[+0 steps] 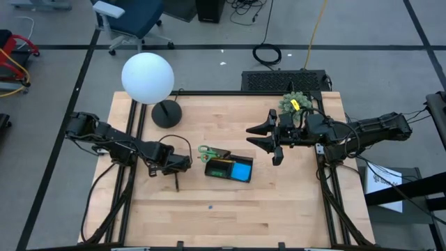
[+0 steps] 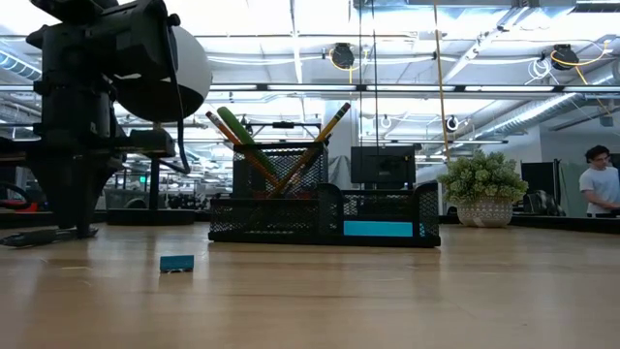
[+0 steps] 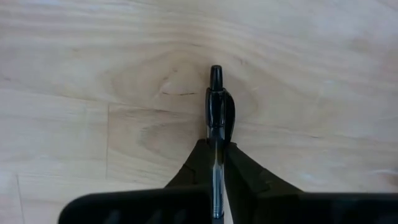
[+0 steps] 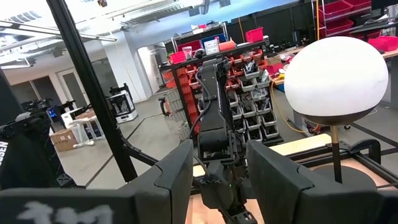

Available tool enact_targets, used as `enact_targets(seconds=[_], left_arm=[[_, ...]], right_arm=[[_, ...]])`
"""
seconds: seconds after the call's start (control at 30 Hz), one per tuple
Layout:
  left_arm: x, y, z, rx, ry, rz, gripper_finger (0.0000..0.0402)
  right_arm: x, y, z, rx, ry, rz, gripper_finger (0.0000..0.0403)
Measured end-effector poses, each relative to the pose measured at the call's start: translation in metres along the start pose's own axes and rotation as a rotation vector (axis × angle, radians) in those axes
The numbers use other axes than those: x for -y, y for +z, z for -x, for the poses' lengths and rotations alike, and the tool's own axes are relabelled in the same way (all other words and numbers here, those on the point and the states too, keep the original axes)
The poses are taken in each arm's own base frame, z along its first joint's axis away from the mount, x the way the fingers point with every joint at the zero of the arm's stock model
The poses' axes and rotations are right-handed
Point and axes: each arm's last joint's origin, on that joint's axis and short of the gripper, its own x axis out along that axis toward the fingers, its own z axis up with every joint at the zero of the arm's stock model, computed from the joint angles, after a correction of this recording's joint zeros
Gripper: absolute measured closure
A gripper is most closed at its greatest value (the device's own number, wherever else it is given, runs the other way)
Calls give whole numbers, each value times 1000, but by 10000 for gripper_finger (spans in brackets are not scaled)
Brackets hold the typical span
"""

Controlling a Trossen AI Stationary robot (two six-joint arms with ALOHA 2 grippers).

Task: Pick and place office supplies into organizer
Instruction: Put the black pen into the desk organizer

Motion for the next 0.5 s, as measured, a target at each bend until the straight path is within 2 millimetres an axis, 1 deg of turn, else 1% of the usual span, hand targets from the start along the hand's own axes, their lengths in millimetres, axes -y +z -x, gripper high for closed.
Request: enact_targets(seconds=[0.1,0.33,0.5], left_arm=[[0,0,0,-1,1,1,397],[1,-1,3,-13,-12,0,385],[0,-1,7,-21,-35,-1,398]], right_arm=[[0,0,0,0,0,0,264],[0,0,0,0,0,0,264],[0,0,0,0,0,0,264]])
